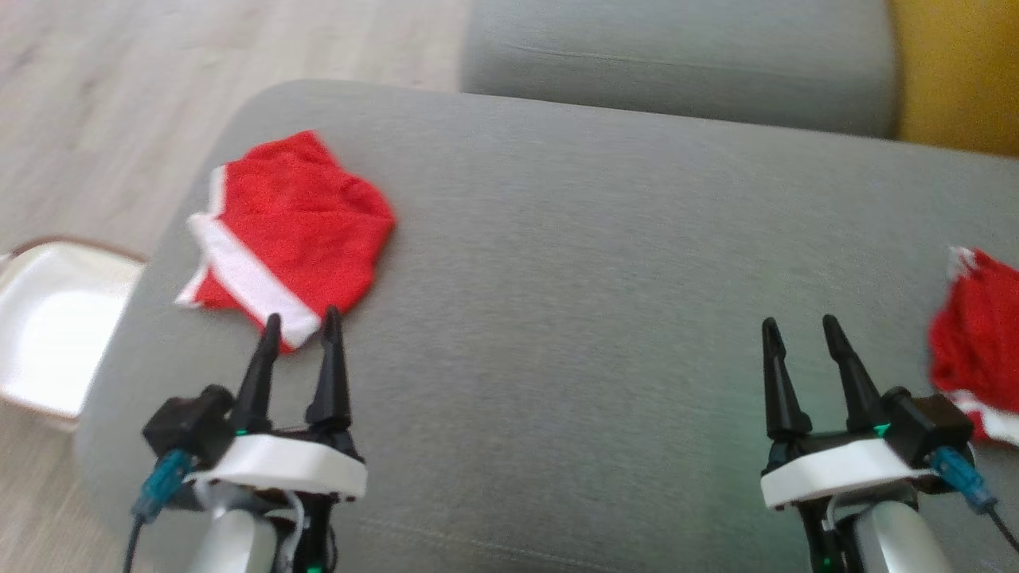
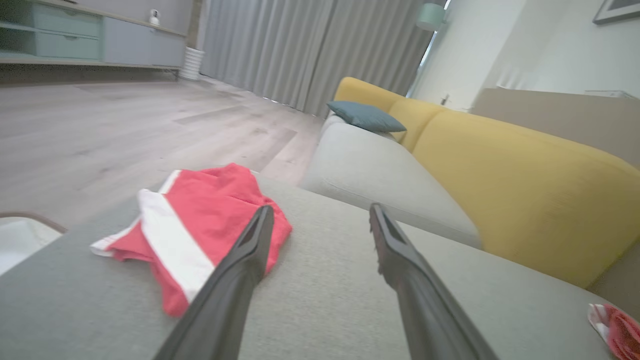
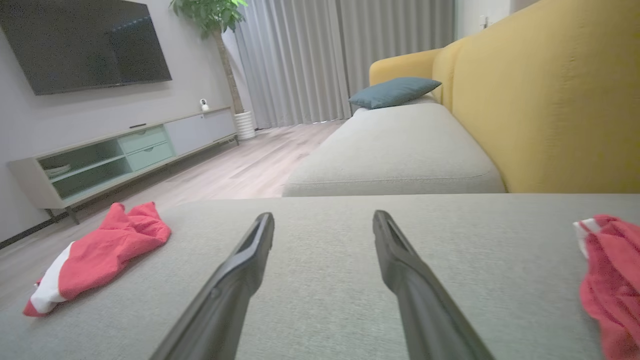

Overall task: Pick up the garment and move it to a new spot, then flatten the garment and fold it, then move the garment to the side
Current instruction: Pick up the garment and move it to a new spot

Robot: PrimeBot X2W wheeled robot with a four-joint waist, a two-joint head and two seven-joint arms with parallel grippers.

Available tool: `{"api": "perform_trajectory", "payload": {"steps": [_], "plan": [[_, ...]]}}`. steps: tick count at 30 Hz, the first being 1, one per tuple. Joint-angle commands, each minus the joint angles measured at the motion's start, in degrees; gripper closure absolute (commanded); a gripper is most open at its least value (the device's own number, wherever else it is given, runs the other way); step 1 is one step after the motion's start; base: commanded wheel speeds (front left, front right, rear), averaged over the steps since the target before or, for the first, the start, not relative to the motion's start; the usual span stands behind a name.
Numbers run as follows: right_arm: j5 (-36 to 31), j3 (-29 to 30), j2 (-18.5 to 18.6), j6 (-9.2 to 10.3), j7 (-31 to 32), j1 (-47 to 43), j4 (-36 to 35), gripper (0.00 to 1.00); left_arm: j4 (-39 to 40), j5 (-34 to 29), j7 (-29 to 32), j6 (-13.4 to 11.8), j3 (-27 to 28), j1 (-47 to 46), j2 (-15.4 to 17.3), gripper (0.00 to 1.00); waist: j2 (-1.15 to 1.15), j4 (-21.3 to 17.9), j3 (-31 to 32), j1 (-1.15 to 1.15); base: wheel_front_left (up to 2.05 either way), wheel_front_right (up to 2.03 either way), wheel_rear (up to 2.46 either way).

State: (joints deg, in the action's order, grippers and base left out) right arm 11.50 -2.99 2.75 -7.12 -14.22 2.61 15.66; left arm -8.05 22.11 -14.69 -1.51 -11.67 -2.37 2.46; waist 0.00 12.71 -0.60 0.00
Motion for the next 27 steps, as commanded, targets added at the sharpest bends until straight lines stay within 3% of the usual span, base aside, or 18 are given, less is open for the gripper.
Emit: {"api": "perform_trajectory", "payload": {"steps": [1, 13, 27], "plan": [[0.42, -1.69, 0.13, -0.36, -0.77, 0.11, -1.53, 0.00, 1.90, -0.81, -0.31, -0.09, 2.80, -1.00, 0.42, 0.00, 0.00, 4.46, 1.03, 0.00, 0.00, 0.00, 0.00], [1.59, -3.33, 0.13, -0.36, -0.78, -1.16, -0.63, 0.00, 1.97, -2.51, -0.31, 0.85, 6.23, 1.21, 0.42, 0.00, 0.00, 14.08, 3.92, 0.00, 0.00, 0.00, 0.00], [1.05, -4.78, 0.13, -0.36, -0.78, -0.69, -0.80, 0.00, 2.77, -2.93, -0.31, 1.62, 11.13, 0.78, 0.42, 0.00, 0.00, 14.81, 1.90, 0.00, 0.00, 0.00, 0.00]]}}
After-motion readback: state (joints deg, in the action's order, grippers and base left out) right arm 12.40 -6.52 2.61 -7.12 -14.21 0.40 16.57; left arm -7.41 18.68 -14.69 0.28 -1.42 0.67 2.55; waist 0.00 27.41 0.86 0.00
